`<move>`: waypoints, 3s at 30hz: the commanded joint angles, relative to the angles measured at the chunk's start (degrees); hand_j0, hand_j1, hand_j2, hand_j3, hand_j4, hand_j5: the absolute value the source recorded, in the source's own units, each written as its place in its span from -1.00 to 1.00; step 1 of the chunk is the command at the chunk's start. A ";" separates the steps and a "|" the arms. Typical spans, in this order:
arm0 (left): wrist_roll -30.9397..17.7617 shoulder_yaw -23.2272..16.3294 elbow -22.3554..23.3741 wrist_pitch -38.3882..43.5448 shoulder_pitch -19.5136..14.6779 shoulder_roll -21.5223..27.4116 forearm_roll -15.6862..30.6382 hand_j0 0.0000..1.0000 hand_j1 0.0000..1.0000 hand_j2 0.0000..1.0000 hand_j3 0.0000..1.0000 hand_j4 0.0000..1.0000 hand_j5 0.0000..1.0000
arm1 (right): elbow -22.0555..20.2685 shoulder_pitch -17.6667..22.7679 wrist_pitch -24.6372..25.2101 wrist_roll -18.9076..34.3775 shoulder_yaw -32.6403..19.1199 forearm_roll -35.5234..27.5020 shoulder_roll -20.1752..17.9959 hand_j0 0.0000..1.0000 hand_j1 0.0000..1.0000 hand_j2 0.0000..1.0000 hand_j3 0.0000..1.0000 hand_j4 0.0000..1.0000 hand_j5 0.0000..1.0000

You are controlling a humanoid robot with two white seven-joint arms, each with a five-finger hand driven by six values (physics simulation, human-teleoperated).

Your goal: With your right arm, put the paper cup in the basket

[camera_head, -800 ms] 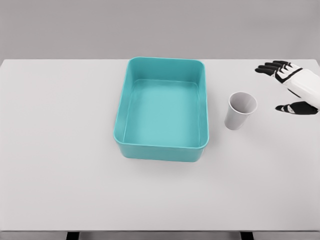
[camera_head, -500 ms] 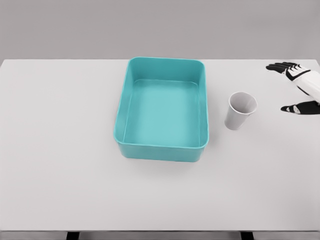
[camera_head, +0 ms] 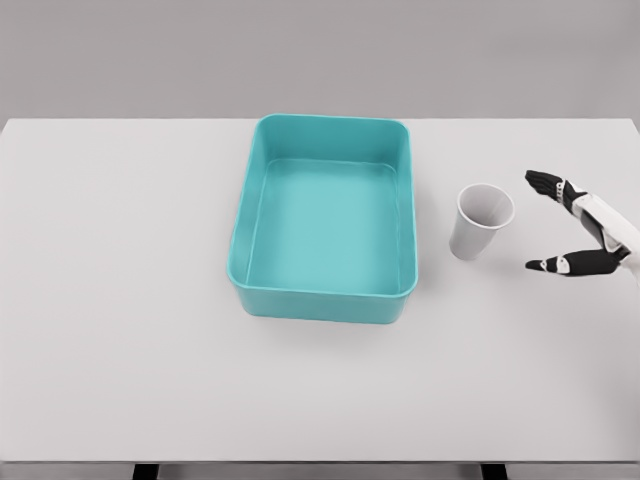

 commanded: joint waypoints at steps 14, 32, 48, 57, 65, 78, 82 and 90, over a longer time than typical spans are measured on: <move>-0.01 0.00 -0.01 0.00 0.00 0.00 0.01 1.00 1.00 1.00 1.00 1.00 1.00 | 4.90 -0.79 0.04 -0.03 4.97 -12.09 6.06 1.00 1.00 1.00 1.00 1.00 1.00; -0.01 0.00 -0.01 0.00 0.00 0.00 0.01 1.00 1.00 1.00 1.00 1.00 1.00 | 4.64 -3.34 0.04 -0.03 6.82 -12.97 8.35 1.00 1.00 1.00 1.00 1.00 1.00; -0.01 0.00 -0.01 0.00 0.00 0.00 0.01 1.00 1.00 1.00 1.00 1.00 1.00 | 2.97 -4.31 0.04 -0.03 8.31 -12.97 8.35 1.00 1.00 1.00 1.00 1.00 1.00; -0.01 0.00 -0.01 0.00 0.00 0.00 0.01 1.00 1.00 1.00 1.00 1.00 1.00 | 2.17 -5.01 0.04 -0.03 8.31 -12.88 8.52 1.00 1.00 1.00 1.00 1.00 1.00; -0.01 0.00 -0.01 0.00 0.00 0.00 0.01 1.00 1.00 1.00 1.00 1.00 1.00 | 2.09 -5.62 0.04 -0.03 8.40 -12.88 8.79 1.00 1.00 1.00 1.00 1.00 1.00; -0.01 0.00 -0.01 0.00 0.00 0.00 0.01 1.00 1.00 1.00 1.00 1.00 1.00 | 2.17 -6.24 0.04 -0.03 9.02 -12.62 8.70 0.68 0.68 0.68 0.68 0.68 0.68; -0.01 0.00 -0.01 0.00 0.00 0.00 0.01 1.00 1.00 1.00 1.00 1.00 1.00 | 2.17 -6.24 0.04 -0.03 9.02 -12.53 8.61 0.38 0.38 0.38 0.38 0.38 0.38; -0.01 0.00 -0.01 0.00 0.00 0.00 0.01 1.00 1.00 1.00 1.00 1.00 1.00 | 1.38 -6.68 0.04 -0.03 9.10 -12.35 8.44 0.19 0.19 0.19 0.19 0.19 0.19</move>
